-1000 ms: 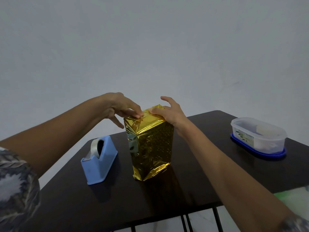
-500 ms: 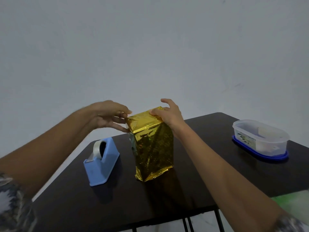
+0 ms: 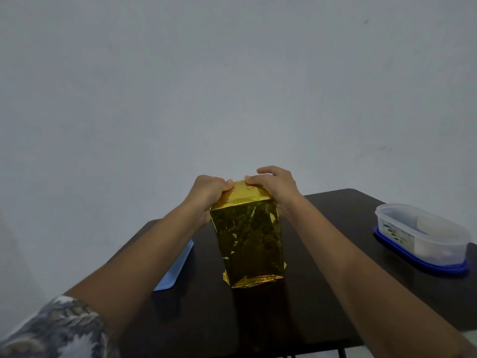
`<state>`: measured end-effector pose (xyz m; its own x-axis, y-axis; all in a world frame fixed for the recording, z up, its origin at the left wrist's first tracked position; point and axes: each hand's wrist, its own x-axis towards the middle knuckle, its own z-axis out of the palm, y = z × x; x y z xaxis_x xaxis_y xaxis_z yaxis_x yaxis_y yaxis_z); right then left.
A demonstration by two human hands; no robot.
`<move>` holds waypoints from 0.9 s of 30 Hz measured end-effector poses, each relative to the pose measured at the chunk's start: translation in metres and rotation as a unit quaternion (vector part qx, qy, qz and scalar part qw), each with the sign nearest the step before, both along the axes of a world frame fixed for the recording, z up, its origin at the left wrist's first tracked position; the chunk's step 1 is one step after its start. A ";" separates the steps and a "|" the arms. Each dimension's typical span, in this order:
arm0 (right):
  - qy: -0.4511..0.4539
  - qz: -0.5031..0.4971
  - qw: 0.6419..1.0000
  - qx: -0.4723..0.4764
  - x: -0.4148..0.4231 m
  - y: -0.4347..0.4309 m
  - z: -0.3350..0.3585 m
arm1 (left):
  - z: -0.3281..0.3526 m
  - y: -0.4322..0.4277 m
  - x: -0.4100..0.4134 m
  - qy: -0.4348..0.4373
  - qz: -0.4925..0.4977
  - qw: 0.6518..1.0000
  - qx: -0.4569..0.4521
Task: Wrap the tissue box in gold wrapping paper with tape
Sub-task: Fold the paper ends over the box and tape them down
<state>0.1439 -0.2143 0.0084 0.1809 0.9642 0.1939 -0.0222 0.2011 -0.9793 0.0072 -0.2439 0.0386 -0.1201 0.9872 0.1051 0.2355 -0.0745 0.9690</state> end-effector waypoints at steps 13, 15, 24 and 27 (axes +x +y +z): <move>-0.067 -0.062 0.995 0.042 -0.002 -0.010 0.001 | -0.011 0.012 0.001 -0.002 0.038 0.998 0.055; -0.067 -0.070 0.994 0.046 -0.003 -0.011 0.002 | -0.012 0.017 -0.001 -0.001 0.044 0.997 0.064; 0.037 -0.022 0.999 -0.021 -0.005 -0.011 0.003 | 0.017 -0.001 -0.008 0.365 -0.171 0.912 0.071; 0.136 0.044 0.989 -0.037 0.007 -0.016 0.001 | 0.015 0.002 0.006 0.534 -0.210 0.812 0.109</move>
